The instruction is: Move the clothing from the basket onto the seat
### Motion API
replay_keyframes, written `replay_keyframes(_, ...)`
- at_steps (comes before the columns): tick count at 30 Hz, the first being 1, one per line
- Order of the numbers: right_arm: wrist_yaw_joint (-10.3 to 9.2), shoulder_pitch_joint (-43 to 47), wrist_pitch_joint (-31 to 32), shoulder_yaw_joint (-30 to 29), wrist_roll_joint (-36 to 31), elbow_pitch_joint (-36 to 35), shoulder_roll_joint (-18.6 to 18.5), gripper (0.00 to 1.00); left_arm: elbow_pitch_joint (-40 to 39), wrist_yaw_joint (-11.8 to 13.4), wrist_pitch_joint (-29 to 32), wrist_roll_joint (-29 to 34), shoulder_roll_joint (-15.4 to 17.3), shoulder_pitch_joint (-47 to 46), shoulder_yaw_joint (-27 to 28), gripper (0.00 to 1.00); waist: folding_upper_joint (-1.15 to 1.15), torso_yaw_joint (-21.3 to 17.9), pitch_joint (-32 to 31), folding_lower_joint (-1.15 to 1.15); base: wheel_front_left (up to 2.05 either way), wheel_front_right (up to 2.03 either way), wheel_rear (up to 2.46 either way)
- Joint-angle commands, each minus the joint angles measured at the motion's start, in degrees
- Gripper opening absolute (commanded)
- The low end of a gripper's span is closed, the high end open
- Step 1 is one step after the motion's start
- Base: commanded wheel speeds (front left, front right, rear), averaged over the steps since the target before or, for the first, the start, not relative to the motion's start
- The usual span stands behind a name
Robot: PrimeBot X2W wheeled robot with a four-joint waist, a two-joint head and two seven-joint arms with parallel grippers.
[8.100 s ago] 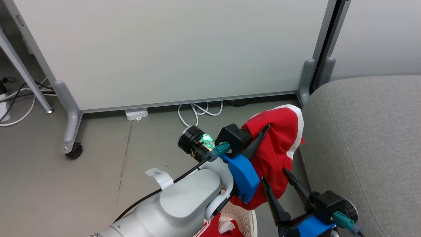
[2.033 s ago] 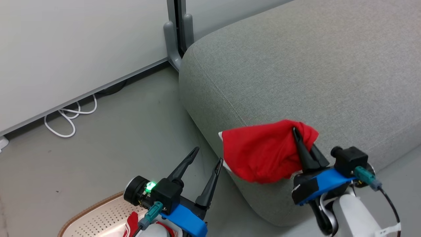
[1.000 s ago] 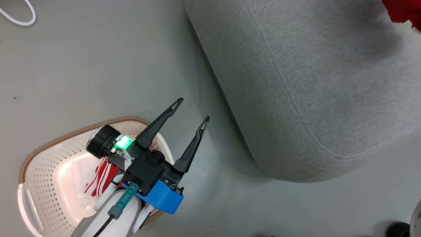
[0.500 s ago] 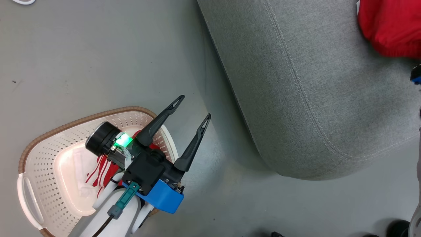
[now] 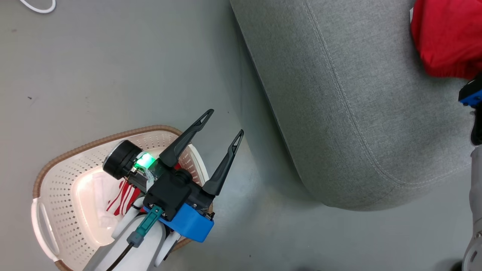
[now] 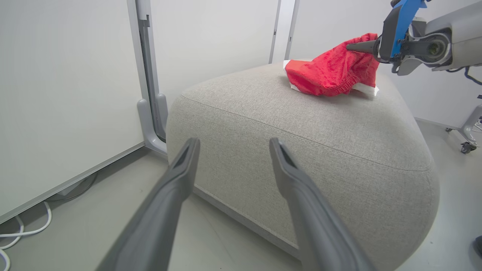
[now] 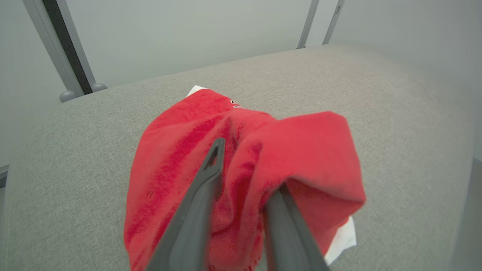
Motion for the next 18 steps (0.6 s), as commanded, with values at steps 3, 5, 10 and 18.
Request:
replay_keyframes(3, 0.03, 2.08, -0.19, 0.19, -0.75, -0.29, 0.2, 1.0, 0.98, 0.37, -0.62, -0.66, -0.71, -0.68, -0.01, 1.0, 0.0, 0.66, -1.49, 0.0, 0.0, 0.0, 0.0)
replay_keyframes(5, 0.03, 3.17, -0.19, 0.56, -1.17, -0.18, 0.17, 1.0, 1.76, 0.42, -0.95, -1.1, -1.13, -0.39, -0.04, 1.0, 0.0, 1.01, -2.52, 0.0, 0.0, 0.0, 0.0)
replay_keyframes(10, 0.03, 6.47, -0.19, 0.61, -1.12, -0.8, 0.12, 1.0, 4.0, 0.34, -1.45, -2.22, -2.81, 0.68, -0.06, 1.0, 0.0, 2.22, -6.03, 0.0, 0.0, 0.0, 0.0)
replay_keyframes(18, 0.03, 13.11, -0.19, 2.03, -0.86, -2.79, 0.31, 1.0, 5.32, 0.15, -1.55, -3.98, -5.84, 3.39, 1.43, 1.0, 0.0, 4.16, -11.88, 0.0, 0.0, 0.0, 0.0)
